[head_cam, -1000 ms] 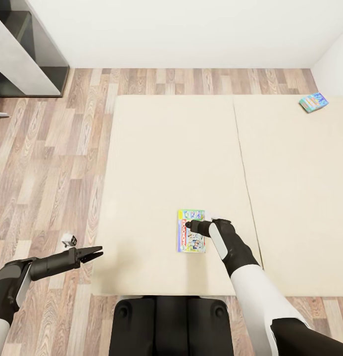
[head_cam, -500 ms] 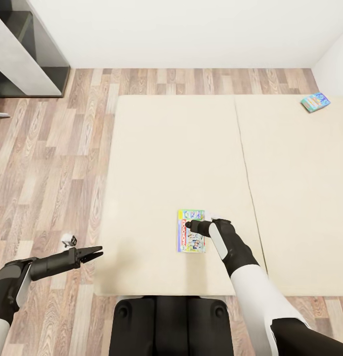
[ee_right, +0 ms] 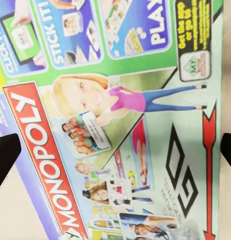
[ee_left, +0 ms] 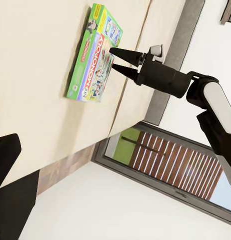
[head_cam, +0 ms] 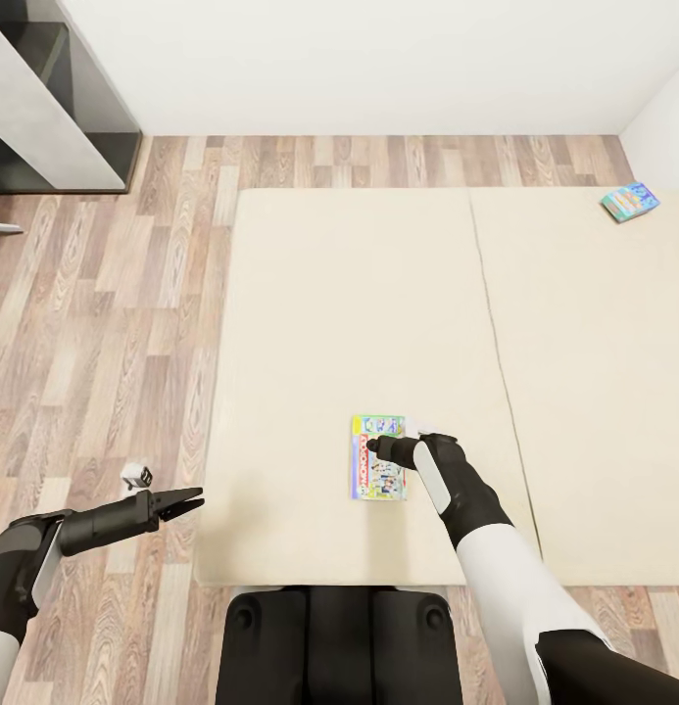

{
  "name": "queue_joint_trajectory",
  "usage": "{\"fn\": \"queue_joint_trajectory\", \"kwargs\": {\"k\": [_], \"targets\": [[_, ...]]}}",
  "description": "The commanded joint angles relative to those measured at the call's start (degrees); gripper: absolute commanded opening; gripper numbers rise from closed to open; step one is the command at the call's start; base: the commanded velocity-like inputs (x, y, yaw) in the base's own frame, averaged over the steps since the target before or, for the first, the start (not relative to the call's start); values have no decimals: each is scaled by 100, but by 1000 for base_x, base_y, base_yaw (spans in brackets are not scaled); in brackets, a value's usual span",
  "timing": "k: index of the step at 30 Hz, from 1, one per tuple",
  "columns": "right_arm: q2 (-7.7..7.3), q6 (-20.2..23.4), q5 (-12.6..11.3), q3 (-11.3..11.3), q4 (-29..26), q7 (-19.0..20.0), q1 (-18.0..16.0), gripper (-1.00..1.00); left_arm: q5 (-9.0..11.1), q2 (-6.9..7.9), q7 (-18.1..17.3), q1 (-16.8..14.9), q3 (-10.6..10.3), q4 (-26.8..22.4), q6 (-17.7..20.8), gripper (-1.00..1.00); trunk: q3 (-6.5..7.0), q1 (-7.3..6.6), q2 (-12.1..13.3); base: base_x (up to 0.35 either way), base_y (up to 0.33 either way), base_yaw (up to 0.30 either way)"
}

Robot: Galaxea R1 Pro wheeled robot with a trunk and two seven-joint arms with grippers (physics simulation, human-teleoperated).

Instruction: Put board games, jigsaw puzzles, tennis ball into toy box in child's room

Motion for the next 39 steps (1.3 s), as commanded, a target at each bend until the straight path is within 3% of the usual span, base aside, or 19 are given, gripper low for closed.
{"fn": "queue_joint_trajectory", "kwargs": {"k": [1, 25, 39], "targets": [[5, 23, -63, -12, -8, -53, -1, 100, -3, 1, -24, -2, -1, 1, 61, 100, -6, 3, -9, 0, 66, 0], [5, 23, -63, -8, -15, -48, -1, 100, -5, 1, -22, -2, -1, 1, 61, 100, -6, 3, -9, 0, 48, 0], [5, 17, -63, 130, -17, -48, -1, 100, -2, 1, -25, -2, -1, -1, 61, 100, -6, 3, -9, 0, 50, 0]]}}
